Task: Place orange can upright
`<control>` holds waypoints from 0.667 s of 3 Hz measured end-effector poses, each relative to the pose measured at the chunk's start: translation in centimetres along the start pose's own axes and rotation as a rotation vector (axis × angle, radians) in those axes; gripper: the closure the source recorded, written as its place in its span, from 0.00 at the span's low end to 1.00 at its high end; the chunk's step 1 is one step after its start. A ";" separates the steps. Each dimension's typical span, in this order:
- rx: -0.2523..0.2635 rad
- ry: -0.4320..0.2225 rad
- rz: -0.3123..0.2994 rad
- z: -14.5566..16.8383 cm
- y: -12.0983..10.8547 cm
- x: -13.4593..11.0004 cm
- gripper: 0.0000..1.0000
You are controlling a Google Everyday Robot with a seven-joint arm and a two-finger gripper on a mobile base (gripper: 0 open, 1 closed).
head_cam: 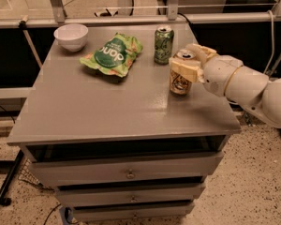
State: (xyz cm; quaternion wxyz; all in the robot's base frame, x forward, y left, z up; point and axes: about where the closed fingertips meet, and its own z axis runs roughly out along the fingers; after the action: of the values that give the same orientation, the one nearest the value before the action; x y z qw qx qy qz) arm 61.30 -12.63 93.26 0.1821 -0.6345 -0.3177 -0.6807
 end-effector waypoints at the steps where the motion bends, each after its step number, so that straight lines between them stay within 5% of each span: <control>1: 0.011 0.009 -0.017 -0.1 -0.3 -0.6 1.00; 2: 0.014 0.022 -0.021 -0.2 -0.4 -0.9 1.00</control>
Offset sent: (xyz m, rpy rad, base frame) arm -0.0045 -0.0047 -0.0152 -0.0365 -0.0782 0.0174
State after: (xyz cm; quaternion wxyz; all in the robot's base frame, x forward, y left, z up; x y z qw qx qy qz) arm 61.00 -12.59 92.29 0.1829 -0.6224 -0.3269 -0.6873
